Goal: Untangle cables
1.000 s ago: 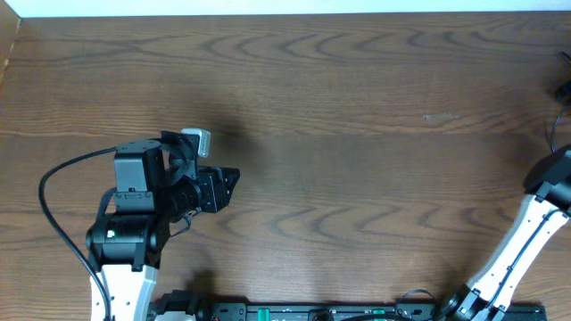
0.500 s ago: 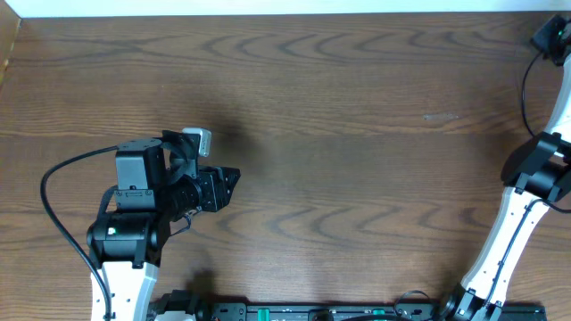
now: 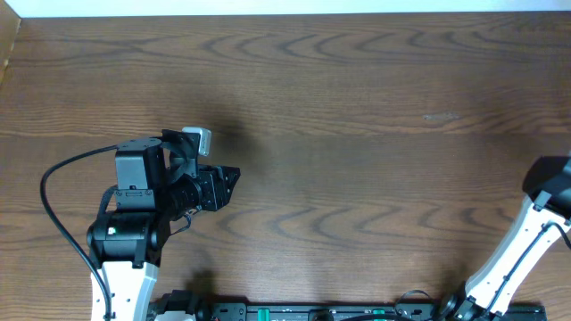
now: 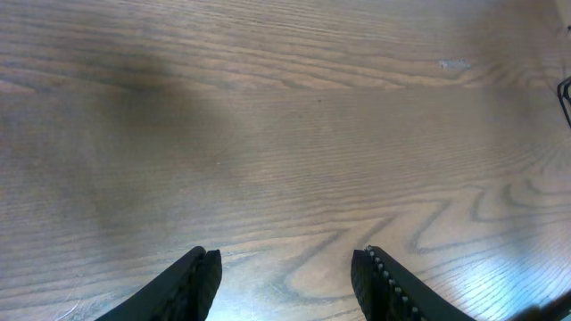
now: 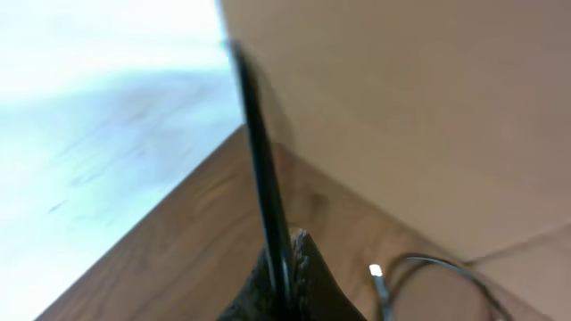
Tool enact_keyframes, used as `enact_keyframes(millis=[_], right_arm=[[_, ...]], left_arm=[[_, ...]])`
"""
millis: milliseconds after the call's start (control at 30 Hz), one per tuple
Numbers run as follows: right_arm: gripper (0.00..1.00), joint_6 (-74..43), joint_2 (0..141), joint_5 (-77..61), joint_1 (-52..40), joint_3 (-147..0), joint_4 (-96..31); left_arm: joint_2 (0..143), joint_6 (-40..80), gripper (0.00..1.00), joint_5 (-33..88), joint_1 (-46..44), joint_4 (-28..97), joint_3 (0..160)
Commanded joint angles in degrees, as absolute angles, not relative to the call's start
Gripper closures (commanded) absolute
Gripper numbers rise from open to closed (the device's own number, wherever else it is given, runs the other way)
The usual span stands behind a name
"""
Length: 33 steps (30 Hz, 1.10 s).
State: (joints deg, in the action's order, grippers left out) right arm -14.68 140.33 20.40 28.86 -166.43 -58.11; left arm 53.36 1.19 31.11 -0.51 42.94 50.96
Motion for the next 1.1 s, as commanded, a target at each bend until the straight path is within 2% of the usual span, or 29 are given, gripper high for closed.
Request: enact_keyframes(millis=[0,467,500,533,567,667,1067], right_arm=[[0.99,-15.42,142.67,23.94,30.11,-165.97,-59.75],[0.98,-17.02,143.68,23.40,34.96,-164.42,-60.90],[0.87,-17.89,143.68,23.35,35.22,-164.38,-60.90],[0.46,-19.11,143.68,22.87,35.46,-164.27,-60.77],[0.01,-19.73,143.68,21.37,35.68,-164.09,-60.29],[0.01,-20.01,143.68,16.97,35.92,-163.89,-59.66],[0.01,-19.81,143.68,16.08,34.33,-162.87,-62.17]], left_arm=[[53.47,-0.19,0.47,30.46,-0.73,42.76,50.68],[53.47,-0.23,0.47,30.89,-0.75,42.72,50.68],[53.47,-0.23,0.47,30.92,-0.75,42.74,50.68],[53.47,-0.23,0.47,31.09,-0.75,42.74,50.68],[53.47,-0.21,0.47,31.11,-0.75,42.74,50.68],[53.47,-0.23,0.47,31.97,-0.93,42.72,50.68],[53.47,-0.89,0.47,31.33,-6.37,41.76,50.68]])
